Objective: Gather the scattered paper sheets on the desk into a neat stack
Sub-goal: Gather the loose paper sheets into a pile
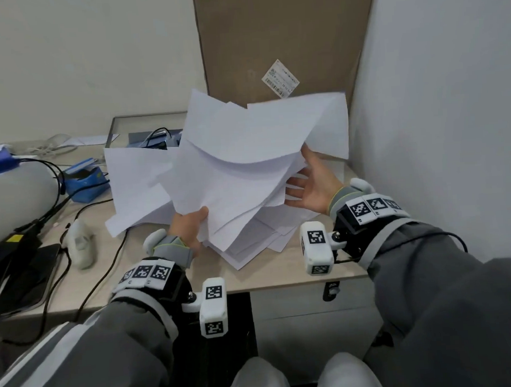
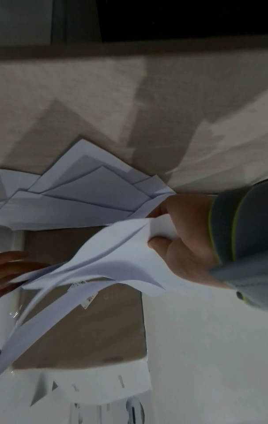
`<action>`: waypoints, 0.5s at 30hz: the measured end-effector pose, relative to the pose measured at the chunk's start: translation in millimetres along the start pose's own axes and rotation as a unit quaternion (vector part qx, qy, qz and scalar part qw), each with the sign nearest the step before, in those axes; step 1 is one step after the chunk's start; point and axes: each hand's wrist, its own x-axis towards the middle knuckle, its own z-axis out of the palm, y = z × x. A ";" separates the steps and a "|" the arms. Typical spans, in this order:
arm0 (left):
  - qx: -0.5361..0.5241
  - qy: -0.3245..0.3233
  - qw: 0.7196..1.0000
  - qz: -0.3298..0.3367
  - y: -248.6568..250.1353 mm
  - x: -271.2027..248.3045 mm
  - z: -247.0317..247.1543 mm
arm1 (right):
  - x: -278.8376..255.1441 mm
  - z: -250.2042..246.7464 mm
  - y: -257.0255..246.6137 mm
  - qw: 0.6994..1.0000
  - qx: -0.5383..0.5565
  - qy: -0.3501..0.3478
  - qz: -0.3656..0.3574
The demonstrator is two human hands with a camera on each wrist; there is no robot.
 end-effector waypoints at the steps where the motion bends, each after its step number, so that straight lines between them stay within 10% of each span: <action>1: 0.002 0.000 1.000 -0.006 -2.2 2.1 -2.4 | -0.7 -0.4 -0.2 1.000 -0.004 0.003 -0.001; 15: -0.040 -0.033 0.998 -0.036 -8.3 12.8 -33.7 | -4.5 -22.2 -26.7 0.997 -0.004 0.055 -0.051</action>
